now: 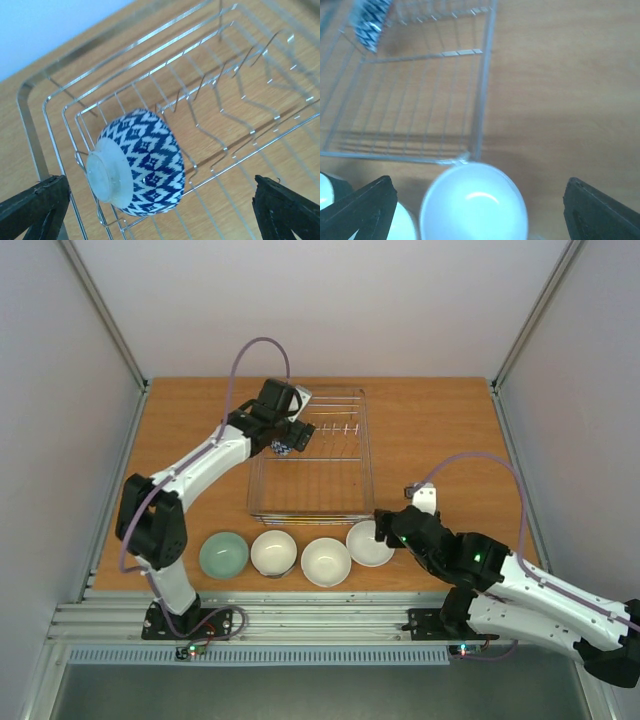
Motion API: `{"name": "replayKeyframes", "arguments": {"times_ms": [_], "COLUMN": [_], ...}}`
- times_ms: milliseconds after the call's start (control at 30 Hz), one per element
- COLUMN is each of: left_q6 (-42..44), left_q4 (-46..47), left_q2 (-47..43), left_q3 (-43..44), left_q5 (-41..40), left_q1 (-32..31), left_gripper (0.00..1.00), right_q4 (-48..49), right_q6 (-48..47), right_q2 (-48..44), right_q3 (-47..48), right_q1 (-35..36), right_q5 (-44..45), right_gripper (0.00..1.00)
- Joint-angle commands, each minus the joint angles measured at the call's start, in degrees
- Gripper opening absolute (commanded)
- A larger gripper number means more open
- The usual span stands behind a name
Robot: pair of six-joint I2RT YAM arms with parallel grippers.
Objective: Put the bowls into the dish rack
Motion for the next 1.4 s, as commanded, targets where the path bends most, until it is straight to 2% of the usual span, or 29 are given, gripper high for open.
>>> {"name": "replayKeyframes", "arguments": {"times_ms": [0,133,333,467,833,1067,1367], "left_q6": [-3.03,-4.90,-5.35,-5.44,-5.34,-5.35,-5.20], "left_q4": [-0.98,-2.40,-1.93,-2.10,-1.21,-1.25,-0.84], "left_q2": [-4.86,-4.53,-3.54,-3.14,-3.31,-3.64,-3.50], "left_q3": [1.70,1.80,0.33,0.06,-1.74,-1.88,-2.32], "left_q5": [8.82,13.03,13.15,13.10,12.56,13.10,12.98], "left_q1": [0.49,0.49,0.49,0.50,0.49,0.47,0.49], "left_gripper": [0.99,0.99,0.99,0.99,0.99,0.99,0.99], "right_q4": [-21.54,-26.11,-24.45,-19.32,-3.33,2.38,3.38], "right_q6": [17.75,24.60,27.60,26.11,23.36,22.74,23.79], "right_q2": [1.06,0.73,-2.90,-2.18,8.64,13.81,15.51], "right_q3": [1.44,-0.49,-5.89,-8.58,-11.75,-14.93,-15.85], "right_q1": [1.82,3.52,3.53,3.53,2.82,0.28,0.19], "right_q5": [1.54,0.07,-1.84,-2.36,-4.67,-7.79,-7.13], "right_gripper": [0.89,0.86,0.80,0.79,0.77,0.58,0.27]}}
